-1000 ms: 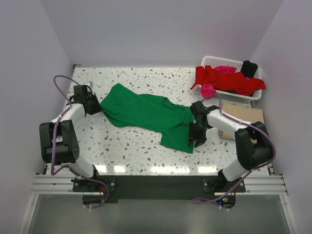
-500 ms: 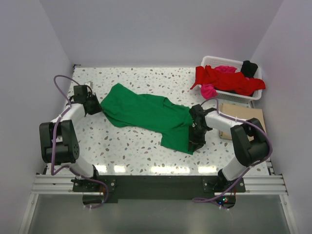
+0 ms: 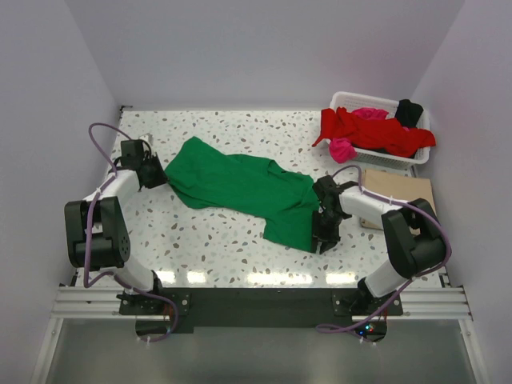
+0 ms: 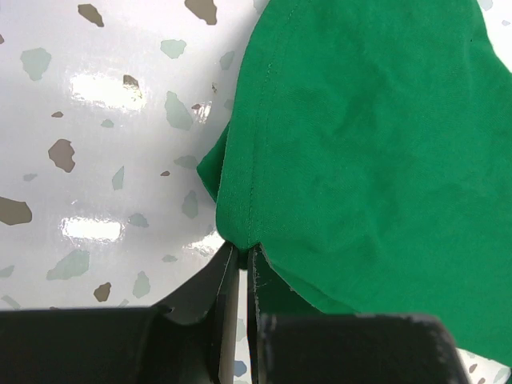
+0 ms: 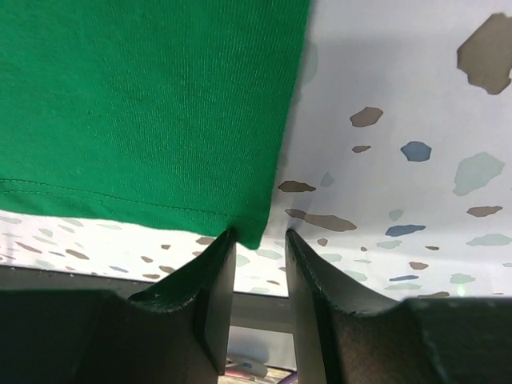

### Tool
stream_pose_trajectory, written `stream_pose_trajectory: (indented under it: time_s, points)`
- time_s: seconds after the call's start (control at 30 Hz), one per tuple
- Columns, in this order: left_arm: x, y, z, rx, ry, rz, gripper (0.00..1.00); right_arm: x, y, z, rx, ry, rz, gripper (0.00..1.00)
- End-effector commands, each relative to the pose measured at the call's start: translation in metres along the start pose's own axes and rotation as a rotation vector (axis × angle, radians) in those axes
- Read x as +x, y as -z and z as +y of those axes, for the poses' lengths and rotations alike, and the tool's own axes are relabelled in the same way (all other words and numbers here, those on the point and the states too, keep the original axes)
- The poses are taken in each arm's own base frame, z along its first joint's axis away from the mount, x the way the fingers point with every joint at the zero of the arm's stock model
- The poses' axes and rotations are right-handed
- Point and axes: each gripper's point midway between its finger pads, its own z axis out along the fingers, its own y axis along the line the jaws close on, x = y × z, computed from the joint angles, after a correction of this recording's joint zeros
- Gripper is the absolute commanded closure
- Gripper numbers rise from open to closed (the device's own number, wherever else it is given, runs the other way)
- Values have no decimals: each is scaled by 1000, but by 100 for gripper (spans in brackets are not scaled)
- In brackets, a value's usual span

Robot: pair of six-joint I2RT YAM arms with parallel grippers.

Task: Fold and stack the t-shirts
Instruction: Flatten the tshirt out

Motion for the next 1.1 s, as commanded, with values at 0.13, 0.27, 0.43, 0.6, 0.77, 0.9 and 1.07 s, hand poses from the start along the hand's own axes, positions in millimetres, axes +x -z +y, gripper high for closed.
stream_pose_trajectory:
  time_s: [0.13, 0.27, 0.43, 0.6, 0.77, 0.9, 1.07]
  points:
    - [-17, 3, -4, 25, -33, -42, 100, -1, -9, 16, -94, 20, 16, 69]
    - [-15, 2, -4, 29, -34, -39, 100, -6, -15, 20, -112, 30, 16, 74]
    - [-15, 2, -5, 33, -34, -42, 100, -18, -10, 33, -148, 63, 0, 97]
    - [-23, 5, -8, 38, -23, -66, 100, -53, 29, 48, -134, 111, -112, 100]
    - [-54, 14, -21, 68, -7, -134, 100, -118, 108, 75, -178, 104, -326, 100]
    - [-88, 24, -36, 109, -3, -207, 100, -172, 185, 104, -257, 108, -537, 100]
    - [-164, 62, -77, 235, 7, -370, 100, -231, 264, 127, -312, 114, -771, 100]
